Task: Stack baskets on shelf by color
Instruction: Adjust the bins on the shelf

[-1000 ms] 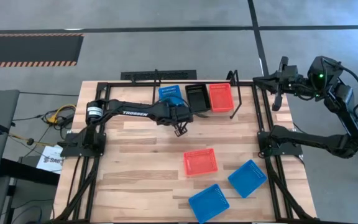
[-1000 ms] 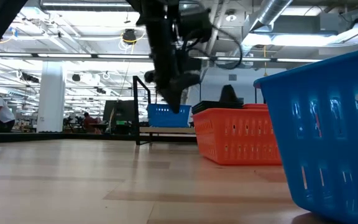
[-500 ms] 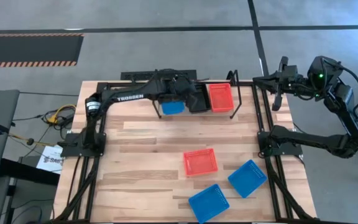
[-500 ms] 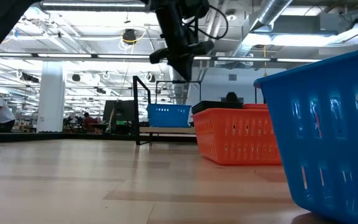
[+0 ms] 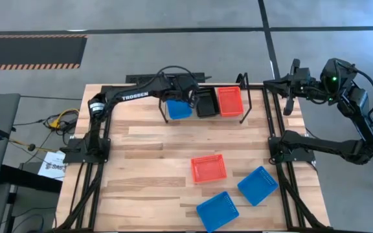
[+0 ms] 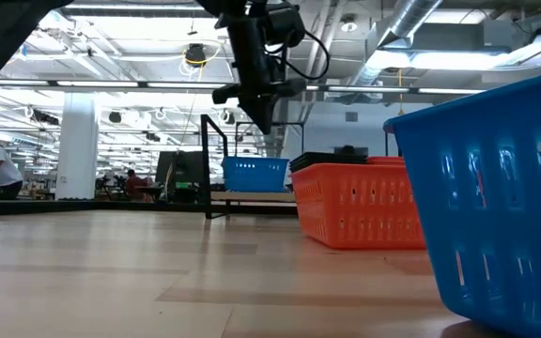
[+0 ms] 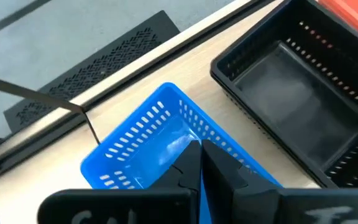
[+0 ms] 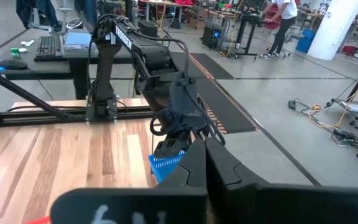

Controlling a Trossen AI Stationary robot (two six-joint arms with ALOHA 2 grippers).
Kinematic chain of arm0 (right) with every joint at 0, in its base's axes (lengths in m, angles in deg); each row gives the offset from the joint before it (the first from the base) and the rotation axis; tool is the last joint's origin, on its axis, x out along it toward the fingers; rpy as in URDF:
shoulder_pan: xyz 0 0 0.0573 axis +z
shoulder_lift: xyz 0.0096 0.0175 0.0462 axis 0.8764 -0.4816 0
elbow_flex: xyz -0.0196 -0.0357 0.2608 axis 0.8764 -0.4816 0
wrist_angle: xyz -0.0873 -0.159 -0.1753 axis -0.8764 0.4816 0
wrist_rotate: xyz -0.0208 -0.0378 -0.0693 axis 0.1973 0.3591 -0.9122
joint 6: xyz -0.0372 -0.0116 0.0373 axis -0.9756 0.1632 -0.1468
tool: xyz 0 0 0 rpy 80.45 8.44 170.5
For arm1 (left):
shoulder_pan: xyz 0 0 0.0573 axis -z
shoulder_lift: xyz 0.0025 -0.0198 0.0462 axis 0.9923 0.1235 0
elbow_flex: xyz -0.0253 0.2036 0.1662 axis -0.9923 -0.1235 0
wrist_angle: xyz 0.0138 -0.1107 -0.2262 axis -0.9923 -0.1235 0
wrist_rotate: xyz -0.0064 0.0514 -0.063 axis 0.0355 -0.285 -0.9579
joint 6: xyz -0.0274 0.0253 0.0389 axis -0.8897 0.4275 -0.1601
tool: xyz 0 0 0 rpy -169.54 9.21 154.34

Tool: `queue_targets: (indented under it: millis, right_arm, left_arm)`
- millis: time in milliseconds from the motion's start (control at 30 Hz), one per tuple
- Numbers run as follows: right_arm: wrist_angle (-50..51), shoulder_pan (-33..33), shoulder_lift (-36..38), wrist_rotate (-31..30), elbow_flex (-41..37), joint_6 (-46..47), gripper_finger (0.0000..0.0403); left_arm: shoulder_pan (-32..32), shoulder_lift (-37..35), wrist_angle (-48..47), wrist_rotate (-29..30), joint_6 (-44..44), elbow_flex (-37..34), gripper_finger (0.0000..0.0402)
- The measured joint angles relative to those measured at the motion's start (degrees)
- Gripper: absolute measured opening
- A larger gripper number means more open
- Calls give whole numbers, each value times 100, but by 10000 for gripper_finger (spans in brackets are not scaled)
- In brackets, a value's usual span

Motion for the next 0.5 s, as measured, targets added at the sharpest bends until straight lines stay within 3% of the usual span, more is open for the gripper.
queue_targets:
  millis: [133, 300, 500]
  right_arm:
    - [-1, 0, -2, 0, 0, -85, 5]
    - [-2, 0, -2, 4, 0, -101, 6]
    - [44, 2, -2, 4, 0, -99, 5]
  left_arm:
    - [-14, 90, 147, -24, 370, 4, 0]
    - [-8, 493, 292, -556, 852, 24, 0]
    - [38, 800, 95, -388, 909, 18, 0]
